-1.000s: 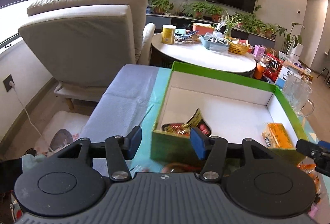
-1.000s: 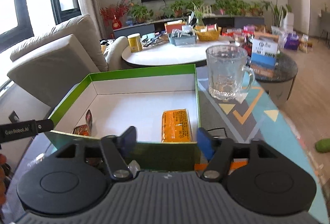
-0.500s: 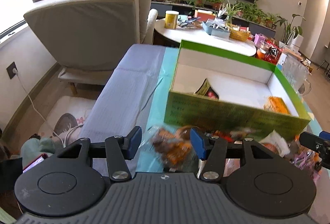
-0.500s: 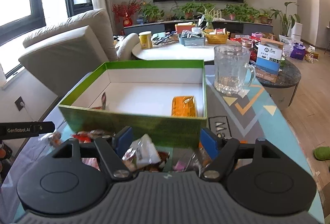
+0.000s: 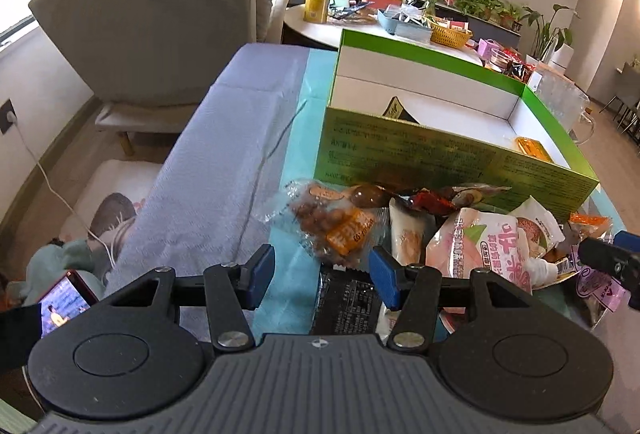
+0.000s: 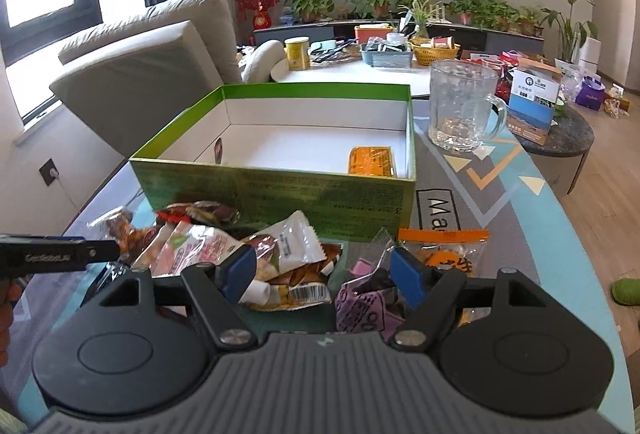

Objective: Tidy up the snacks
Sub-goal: 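Grasp the black bar with the left tool while the right tool grasps the pink pouch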

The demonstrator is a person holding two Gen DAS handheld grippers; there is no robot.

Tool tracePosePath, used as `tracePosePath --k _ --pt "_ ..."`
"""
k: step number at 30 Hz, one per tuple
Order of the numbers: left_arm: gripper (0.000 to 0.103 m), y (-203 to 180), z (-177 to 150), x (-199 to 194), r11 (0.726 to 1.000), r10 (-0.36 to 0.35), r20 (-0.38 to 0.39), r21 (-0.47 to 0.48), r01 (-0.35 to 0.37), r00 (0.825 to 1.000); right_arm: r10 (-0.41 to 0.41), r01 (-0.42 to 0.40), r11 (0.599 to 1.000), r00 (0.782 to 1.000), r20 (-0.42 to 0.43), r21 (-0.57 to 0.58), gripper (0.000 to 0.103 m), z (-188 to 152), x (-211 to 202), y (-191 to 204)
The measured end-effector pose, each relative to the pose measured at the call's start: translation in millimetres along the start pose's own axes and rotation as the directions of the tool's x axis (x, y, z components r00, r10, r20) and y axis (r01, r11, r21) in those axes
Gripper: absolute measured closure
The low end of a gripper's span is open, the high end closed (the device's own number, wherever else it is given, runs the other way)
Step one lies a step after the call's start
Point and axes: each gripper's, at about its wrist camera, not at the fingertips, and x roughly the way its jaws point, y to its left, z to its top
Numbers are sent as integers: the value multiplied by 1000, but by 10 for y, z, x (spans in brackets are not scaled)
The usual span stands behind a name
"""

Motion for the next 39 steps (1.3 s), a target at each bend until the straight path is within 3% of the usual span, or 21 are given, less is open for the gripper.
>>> tracePosePath --k 8,15,22,29,33,39 --pt "53 55 -76 -19 1000 -19 -37 -5 19 999 -11 11 999 1000 -9 -31 19 -46 26 57" --pt "53 -12 -225 -51 998 -22 -48 60 25 999 3 -4 999 1000 -20 -33 18 -66 33 92" --pt "53 27 -244 -161 998 -41 -48 38 43 998 60 -61 998 998 -32 -27 17 -54 53 237" --pt "53 33 -290 -178 994 -58 -50 86 62 997 109 -115 992 990 -84 -61 17 -71 224 436" --pt "53 90 -292 -153 995 -62 -61 74 67 996 124 -137 971 989 -76 -194 17 -68 240 544" --pt "53 113 -292 -152 995 -68 -65 71 73 996 127 -137 868 990 -54 -477 17 -42 251 621"
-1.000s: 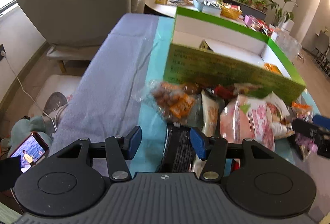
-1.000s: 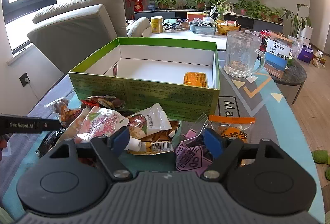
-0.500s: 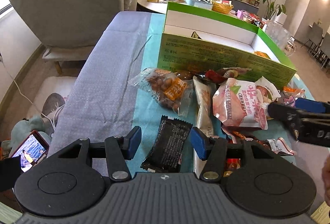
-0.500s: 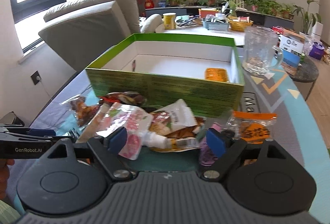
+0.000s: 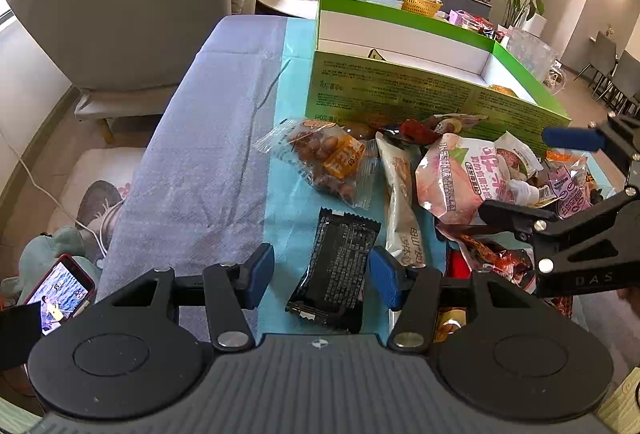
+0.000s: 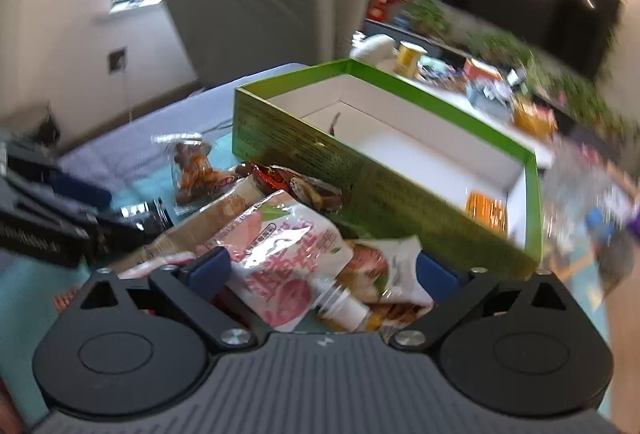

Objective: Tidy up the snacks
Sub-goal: 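Grasp the black bar with the left tool while the right tool grasps the pink pouch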

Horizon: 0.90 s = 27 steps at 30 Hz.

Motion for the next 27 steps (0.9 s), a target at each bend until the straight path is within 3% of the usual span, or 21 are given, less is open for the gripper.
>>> tracePosePath --k 4,10,14,21,22,27 --pt "53 -33 6 23 1000 6 8 8 -6 1000 49 -50 991 999 -13 -121 17 -19 13 -3" --pt "54 -9 3 32 1000 -2 21 -6 2 1000 81 -90 974 995 -54 -208 17 -69 118 45" --pt "67 27 6 27 1000 -4 26 -28 5 1000 107 -114 980 993 -51 -162 17 -6 231 -11" --pt "72 82 11 10 998 -14 27 -57 15 1000 180 -181 983 983 -24 -30 18 4 267 -74" --pt "73 73 8 9 998 -15 28 -54 16 999 192 -192 981 981 -17 -21 24 5 235 -64" --pt "76 27 -4 0 998 -31 35 -49 33 999 151 -151 988 989 -1 -32 29 -22 121 24"
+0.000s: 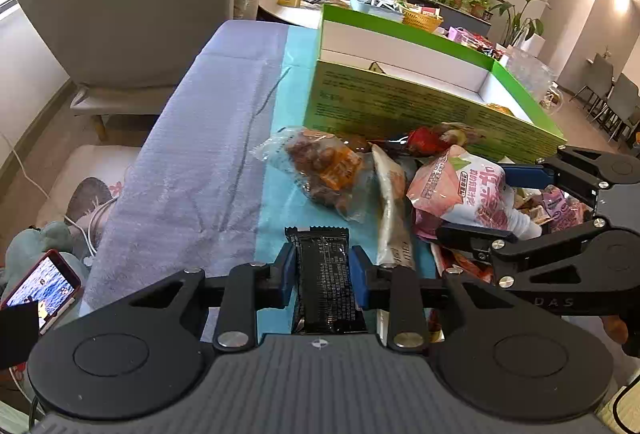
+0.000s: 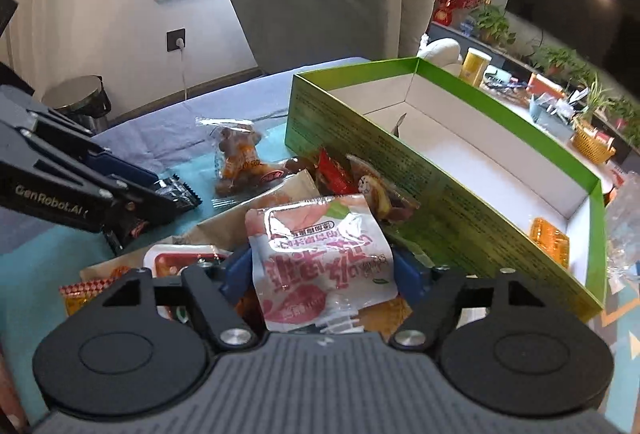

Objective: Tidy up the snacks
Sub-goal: 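Carry the black bar and pink pouch into the box and release both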

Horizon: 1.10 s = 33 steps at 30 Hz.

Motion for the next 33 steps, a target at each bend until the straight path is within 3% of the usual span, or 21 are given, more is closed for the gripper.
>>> tracePosePath --k 14,18,24,33 --pt "77 -94 84 -220 1000 9 56 -2 -9 998 -13 -2 985 996 85 174 32 91 -343 -156" --pt "77 -184 177 -316 1000 -10 89 -1 10 996 -37 3 981 985 169 194 32 101 -500 -180" --pt "76 -440 407 -368 997 -63 166 46 56 984 -134 58 963 950 282 263 32 186 -673 -345" --pt "76 -780 845 -208 991 -110 228 94 90 968 -302 199 905 923 239 375 32 248 -567 -660"
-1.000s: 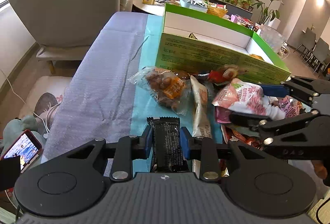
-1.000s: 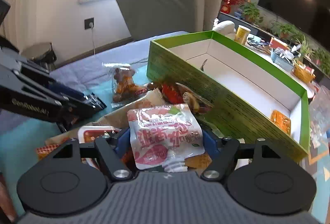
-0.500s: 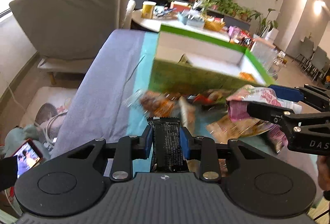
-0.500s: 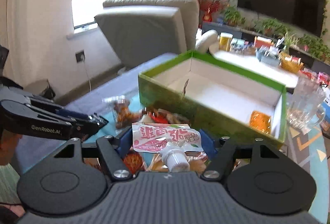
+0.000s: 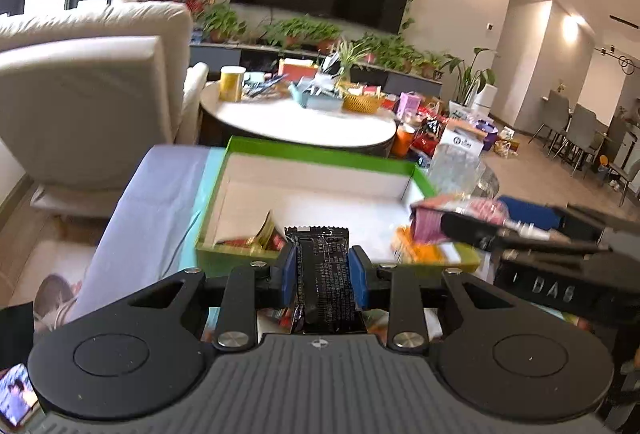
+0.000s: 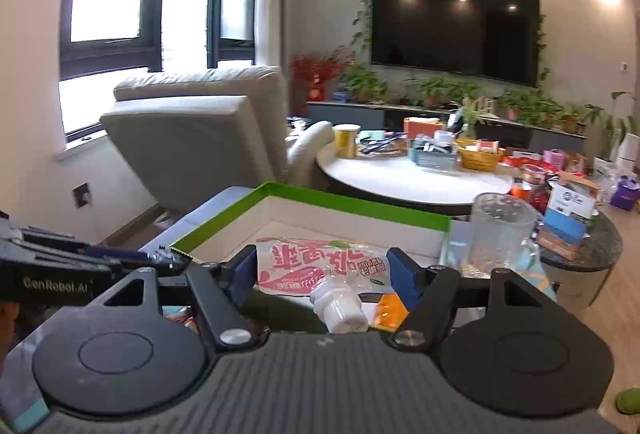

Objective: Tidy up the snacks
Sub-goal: 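Carry the black bar and pink pouch into the box and release both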

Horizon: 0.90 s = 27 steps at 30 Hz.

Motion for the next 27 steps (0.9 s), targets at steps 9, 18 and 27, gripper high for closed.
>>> tracePosePath --k 9,18,27 --pt "76 -50 131 411 999 10 -26 -51 -12 1000 -33 35 997 999 -19 69 32 -9 214 -162" --pt "76 55 281 815 997 52 -56 -55 -55 997 -61 67 994 996 -61 88 32 11 378 -256" --pt "76 178 359 1124 994 96 -100 -41 -100 990 -71 81 992 993 -99 98 32 25 598 -310"
